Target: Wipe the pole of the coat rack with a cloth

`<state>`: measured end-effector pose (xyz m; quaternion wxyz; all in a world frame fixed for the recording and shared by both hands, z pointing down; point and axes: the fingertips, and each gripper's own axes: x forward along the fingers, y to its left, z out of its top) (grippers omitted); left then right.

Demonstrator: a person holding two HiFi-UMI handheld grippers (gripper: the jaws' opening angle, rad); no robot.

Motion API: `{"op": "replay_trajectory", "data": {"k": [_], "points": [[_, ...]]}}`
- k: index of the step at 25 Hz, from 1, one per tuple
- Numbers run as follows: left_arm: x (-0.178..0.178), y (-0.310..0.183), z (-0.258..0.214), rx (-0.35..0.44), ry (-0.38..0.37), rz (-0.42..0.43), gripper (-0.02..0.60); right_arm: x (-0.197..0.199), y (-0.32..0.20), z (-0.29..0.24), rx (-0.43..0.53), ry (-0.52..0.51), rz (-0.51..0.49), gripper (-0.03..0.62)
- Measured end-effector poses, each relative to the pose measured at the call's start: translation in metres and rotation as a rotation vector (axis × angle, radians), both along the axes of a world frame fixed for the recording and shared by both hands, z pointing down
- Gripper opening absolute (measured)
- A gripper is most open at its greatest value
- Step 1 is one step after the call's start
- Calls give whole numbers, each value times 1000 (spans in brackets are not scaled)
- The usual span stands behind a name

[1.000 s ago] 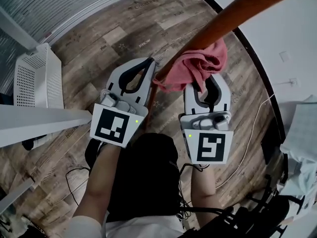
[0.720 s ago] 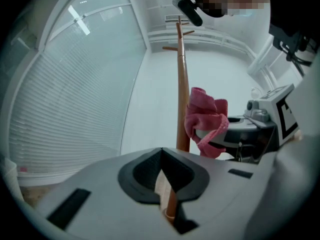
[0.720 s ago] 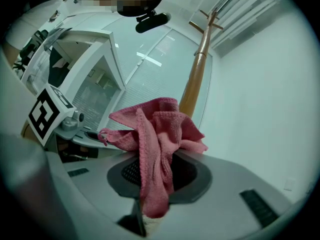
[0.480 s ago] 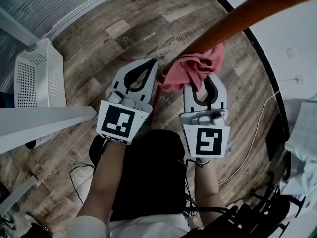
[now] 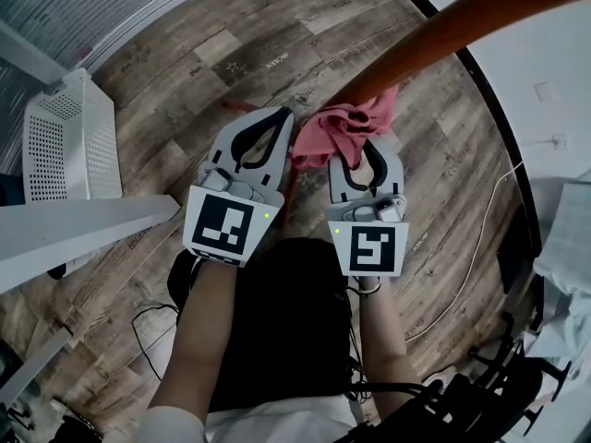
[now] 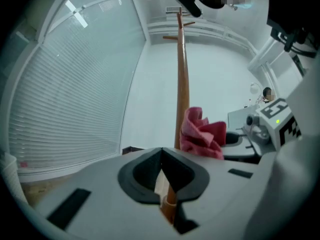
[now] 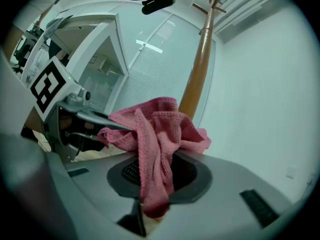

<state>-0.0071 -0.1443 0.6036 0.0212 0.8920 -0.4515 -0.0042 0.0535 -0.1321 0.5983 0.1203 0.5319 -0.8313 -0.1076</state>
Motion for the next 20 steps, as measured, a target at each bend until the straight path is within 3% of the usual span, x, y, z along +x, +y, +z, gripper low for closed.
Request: {"op": "replay_trajectory", "data": {"k": [3,13,20], "points": [[-1,0,-4,19,17,-11,14,-2,-1,12,-9,15,-6,100],[-12,-3,-1,-26,60,-33,14,-8,-1,51,-77,107,-51,100],[-18,-2,-4,-36,91,-52,14,-5,1,87,-221,90,-22,100]]}}
